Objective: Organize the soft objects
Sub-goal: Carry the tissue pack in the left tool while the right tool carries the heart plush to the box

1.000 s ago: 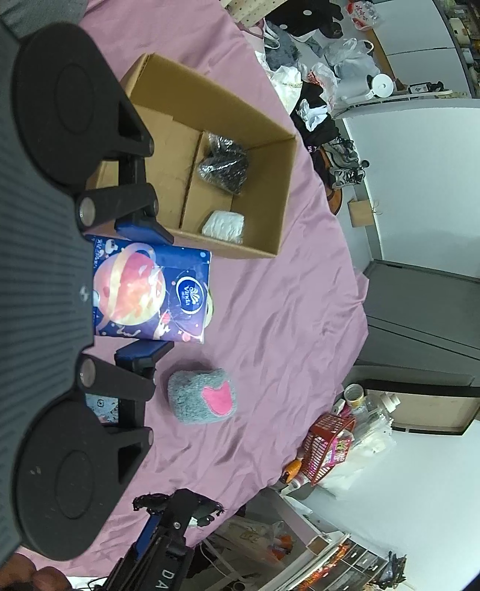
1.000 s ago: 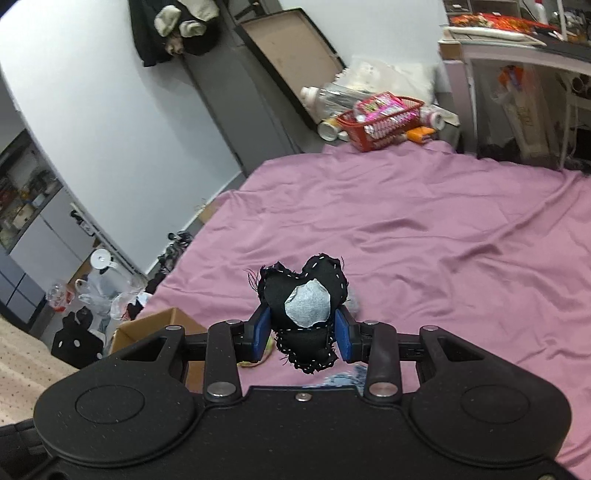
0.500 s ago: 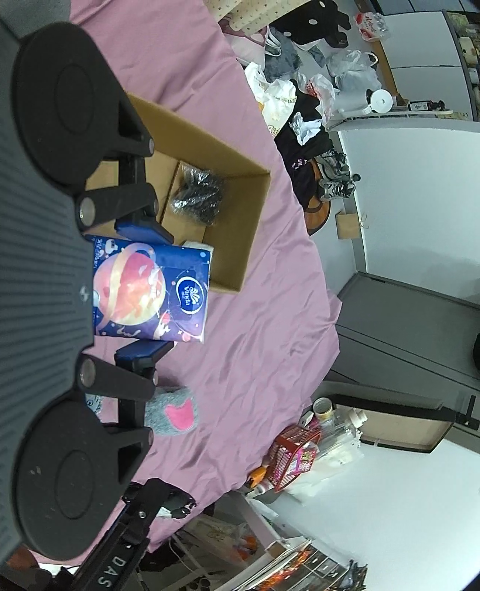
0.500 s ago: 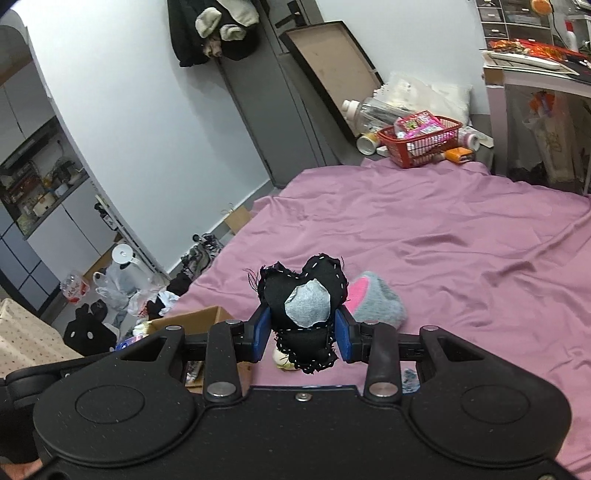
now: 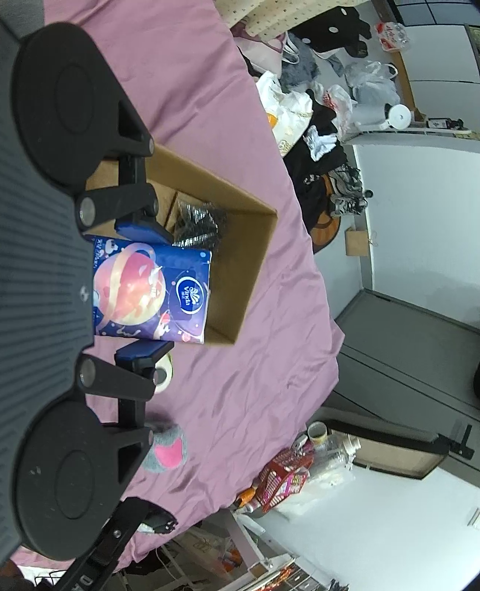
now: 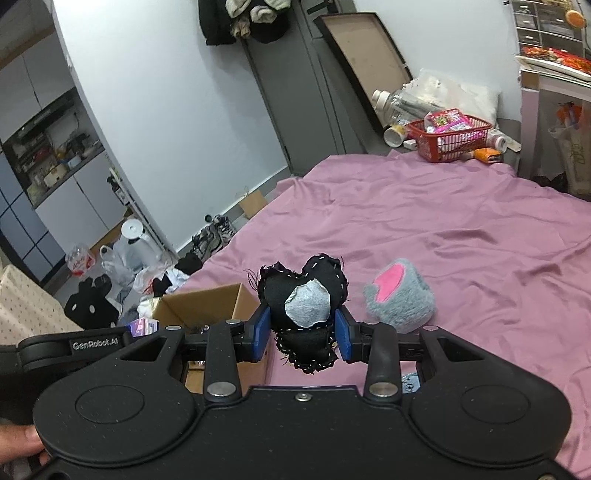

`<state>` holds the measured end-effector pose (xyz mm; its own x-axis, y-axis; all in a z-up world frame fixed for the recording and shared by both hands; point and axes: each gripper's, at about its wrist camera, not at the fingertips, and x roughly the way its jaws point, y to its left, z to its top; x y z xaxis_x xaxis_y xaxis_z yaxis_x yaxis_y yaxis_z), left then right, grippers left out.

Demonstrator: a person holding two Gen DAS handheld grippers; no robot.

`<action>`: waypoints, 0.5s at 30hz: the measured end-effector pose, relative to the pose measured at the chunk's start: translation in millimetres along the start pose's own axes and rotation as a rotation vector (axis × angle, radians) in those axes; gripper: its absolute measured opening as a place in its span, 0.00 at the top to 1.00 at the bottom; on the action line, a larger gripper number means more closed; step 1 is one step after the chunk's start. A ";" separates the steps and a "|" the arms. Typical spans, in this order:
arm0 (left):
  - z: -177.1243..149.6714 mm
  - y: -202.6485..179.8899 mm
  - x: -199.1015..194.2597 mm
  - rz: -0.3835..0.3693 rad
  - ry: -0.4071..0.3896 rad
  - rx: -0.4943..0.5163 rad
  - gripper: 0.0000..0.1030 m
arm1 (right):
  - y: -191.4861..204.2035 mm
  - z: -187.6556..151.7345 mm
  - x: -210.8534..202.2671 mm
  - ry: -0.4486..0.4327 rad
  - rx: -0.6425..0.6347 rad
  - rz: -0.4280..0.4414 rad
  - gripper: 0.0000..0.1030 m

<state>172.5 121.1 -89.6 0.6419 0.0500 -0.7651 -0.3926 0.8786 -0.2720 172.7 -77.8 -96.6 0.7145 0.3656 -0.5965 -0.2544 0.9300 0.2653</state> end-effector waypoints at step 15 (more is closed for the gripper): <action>18.8 37.4 47.1 0.032 0.074 -0.026 0.49 | 39.3 -3.8 39.2 0.068 -0.064 0.059 0.65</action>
<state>200.4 165.2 -124.8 0.5786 0.0423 -0.8145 -0.4301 0.8644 -0.2606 188.3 -26.8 -112.4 0.6518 0.4196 -0.6318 -0.3376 0.9065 0.2537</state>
